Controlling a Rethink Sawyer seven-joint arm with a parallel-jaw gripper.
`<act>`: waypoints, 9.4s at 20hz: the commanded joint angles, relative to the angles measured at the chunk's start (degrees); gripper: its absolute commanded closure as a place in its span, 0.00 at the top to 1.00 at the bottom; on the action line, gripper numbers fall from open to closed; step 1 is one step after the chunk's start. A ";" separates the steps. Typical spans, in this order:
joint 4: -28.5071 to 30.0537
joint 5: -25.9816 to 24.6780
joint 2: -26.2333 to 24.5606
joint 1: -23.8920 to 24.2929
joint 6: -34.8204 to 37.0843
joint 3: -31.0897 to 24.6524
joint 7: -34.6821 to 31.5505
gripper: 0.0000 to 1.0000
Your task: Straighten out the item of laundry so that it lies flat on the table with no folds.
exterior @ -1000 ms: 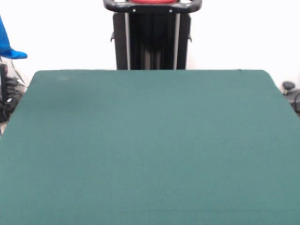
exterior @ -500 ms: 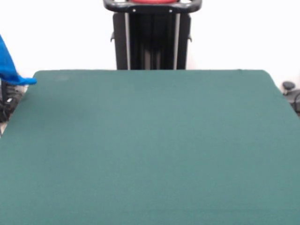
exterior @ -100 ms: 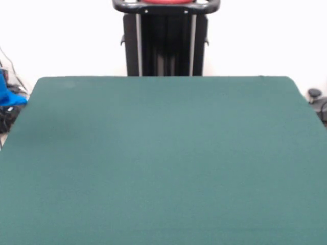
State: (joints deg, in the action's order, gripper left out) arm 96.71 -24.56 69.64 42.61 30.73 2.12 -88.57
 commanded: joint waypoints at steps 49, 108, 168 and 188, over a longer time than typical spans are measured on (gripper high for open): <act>19.83 11.12 -5.17 -30.02 -1.99 15.16 -24.45 0.00; -13.84 56.80 -50.05 -77.20 5.41 31.49 -70.30 1.00; 5.64 22.12 -41.83 -43.87 -27.91 9.05 -56.31 1.00; 5.31 16.05 -48.44 -42.74 -32.20 12.86 -57.49 1.00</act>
State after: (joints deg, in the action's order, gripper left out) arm 97.87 -5.44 26.05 -0.49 1.68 19.64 -143.43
